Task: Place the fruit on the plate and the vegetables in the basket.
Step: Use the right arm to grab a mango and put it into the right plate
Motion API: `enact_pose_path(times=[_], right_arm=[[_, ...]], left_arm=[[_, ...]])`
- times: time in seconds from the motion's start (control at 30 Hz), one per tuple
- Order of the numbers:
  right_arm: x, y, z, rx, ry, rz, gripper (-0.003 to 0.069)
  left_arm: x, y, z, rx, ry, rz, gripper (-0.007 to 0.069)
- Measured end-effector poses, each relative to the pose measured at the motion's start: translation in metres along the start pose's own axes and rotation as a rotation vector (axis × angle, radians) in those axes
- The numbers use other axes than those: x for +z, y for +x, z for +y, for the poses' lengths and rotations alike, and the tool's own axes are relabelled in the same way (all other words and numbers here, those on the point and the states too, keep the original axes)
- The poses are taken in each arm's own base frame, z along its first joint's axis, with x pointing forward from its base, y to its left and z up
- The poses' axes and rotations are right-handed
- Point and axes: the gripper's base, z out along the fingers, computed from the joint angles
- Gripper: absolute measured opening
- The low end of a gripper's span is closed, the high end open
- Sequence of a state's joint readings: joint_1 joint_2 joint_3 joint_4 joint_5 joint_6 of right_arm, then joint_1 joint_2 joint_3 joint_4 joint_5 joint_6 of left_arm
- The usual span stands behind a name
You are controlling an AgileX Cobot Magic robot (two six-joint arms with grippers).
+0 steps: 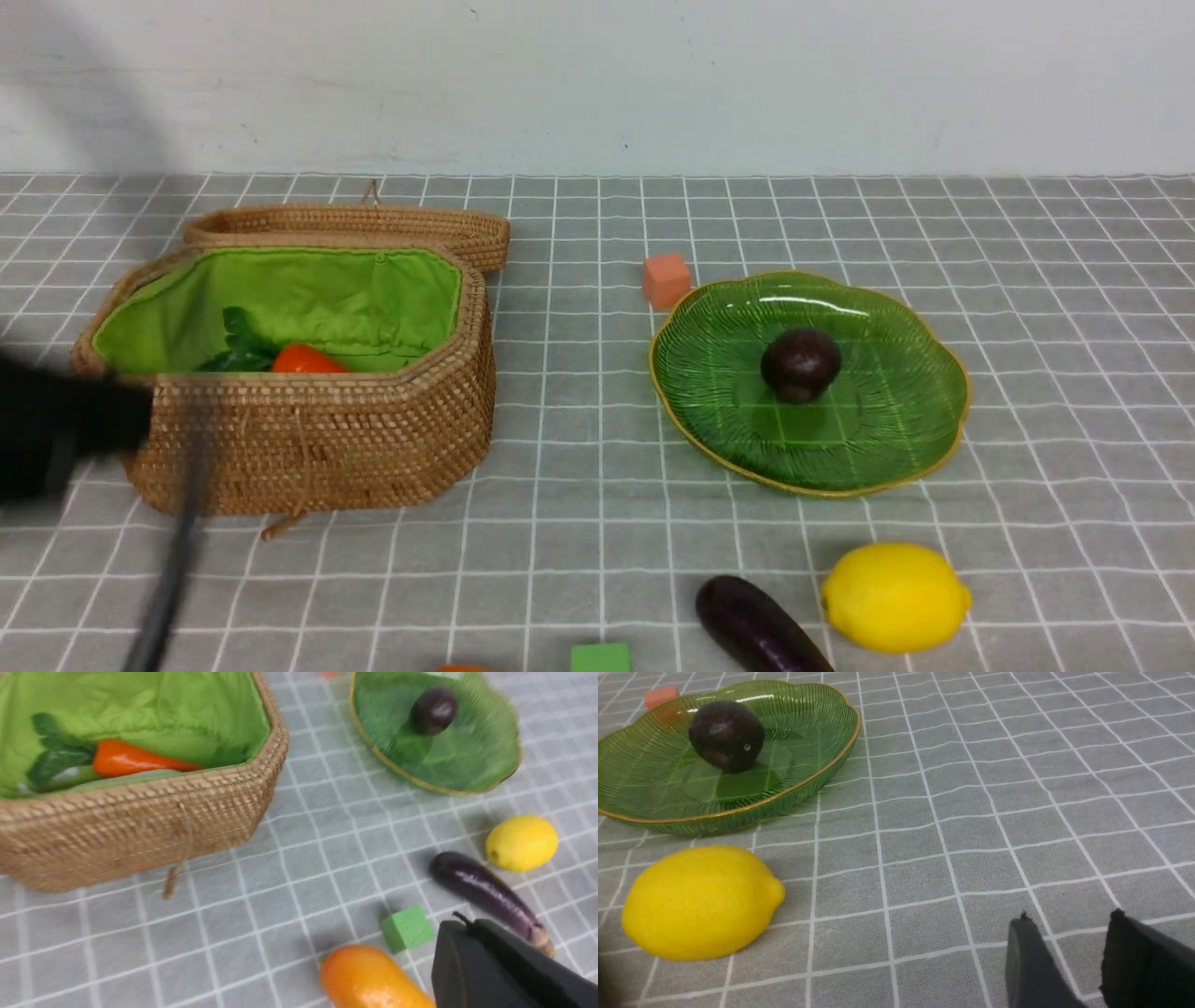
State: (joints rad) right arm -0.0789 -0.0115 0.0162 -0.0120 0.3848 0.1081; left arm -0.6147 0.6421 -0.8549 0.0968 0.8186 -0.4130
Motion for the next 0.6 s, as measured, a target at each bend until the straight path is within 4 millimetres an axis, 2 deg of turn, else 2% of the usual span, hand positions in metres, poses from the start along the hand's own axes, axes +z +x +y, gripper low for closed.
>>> enact_pose_path(times=[0.03, 0.07, 0.1, 0.17, 0.23, 0.33, 0.43, 0.6], right_arm=[[0.0, 0.0, 0.0, 0.0, 0.0, 0.0, 0.0241], [0.0, 0.0, 0.0, 0.0, 0.0, 0.0, 0.0241], [0.0, 0.0, 0.0, 0.0, 0.0, 0.0, 0.0241], [0.0, 0.0, 0.0, 0.0, 0.0, 0.0, 0.0241], [0.0, 0.0, 0.0, 0.0, 0.0, 0.0, 0.0241], [0.0, 0.0, 0.0, 0.0, 0.0, 0.0, 0.0241], [0.0, 0.0, 0.0, 0.0, 0.0, 0.0, 0.0241], [0.0, 0.0, 0.0, 0.0, 0.0, 0.0, 0.0241]], left_arm=[[-0.004, 0.004, 0.002, -0.005, 0.009, -0.021, -0.0013], [-0.002, 0.034, 0.012, -0.026, 0.031, -0.064, -0.0013], [-0.004, 0.034, 0.012, -0.031, 0.038, -0.081, -0.0013], [-0.002, 0.067, 0.024, -0.083, 0.051, -0.099, -0.0013], [-0.002, 0.083, 0.029, -0.122, 0.059, -0.112, -0.0013], [-0.006, 0.094, 0.034, -0.142, 0.069, -0.143, -0.0013], [-0.014, 0.096, 0.035, -0.148, 0.084, -0.184, -0.0013], [-0.016, 0.099, 0.037, -0.148, 0.075, -0.177, -0.0013]])
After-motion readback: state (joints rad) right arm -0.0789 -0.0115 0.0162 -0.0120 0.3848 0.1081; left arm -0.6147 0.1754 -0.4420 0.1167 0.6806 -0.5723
